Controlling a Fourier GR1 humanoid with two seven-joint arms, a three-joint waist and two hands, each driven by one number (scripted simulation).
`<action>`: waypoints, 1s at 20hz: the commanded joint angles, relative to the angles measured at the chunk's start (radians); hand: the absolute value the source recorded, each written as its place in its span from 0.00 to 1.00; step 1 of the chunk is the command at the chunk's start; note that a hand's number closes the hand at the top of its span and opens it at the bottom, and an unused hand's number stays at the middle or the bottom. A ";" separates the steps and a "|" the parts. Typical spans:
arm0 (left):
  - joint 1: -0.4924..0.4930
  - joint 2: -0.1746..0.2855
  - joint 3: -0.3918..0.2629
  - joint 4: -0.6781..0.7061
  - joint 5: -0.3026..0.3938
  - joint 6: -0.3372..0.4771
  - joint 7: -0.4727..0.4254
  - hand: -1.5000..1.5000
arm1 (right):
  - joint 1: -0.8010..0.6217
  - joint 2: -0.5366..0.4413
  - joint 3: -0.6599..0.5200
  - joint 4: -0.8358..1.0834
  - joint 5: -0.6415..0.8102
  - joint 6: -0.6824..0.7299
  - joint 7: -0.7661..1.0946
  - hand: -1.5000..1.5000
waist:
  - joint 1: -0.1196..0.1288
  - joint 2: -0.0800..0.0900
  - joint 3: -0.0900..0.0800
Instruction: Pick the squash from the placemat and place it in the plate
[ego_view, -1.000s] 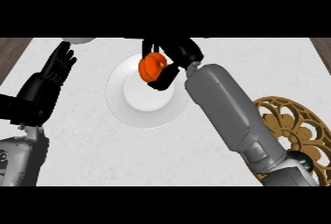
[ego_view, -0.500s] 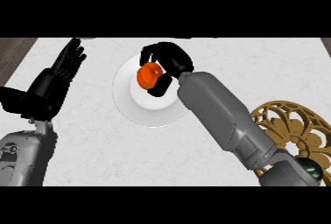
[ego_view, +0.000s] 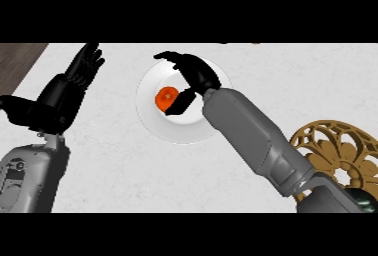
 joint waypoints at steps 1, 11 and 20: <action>0.006 -0.013 -0.016 -0.002 -0.011 0.004 -0.001 0.50 | -0.017 0.000 -0.034 0.000 -0.114 -0.057 -0.054 0.00 | 0.010 0.004 0.001; 0.029 0.023 0.043 0.014 -0.007 0.003 -0.029 0.50 | -0.087 0.000 -0.190 0.069 -0.351 -0.012 -0.130 0.00 | -0.072 -0.014 0.000; 0.051 0.001 0.030 -0.019 -0.016 0.015 -0.003 0.50 | -0.058 -0.153 -0.325 0.239 -0.390 0.152 -0.345 0.00 | -0.082 -0.008 0.001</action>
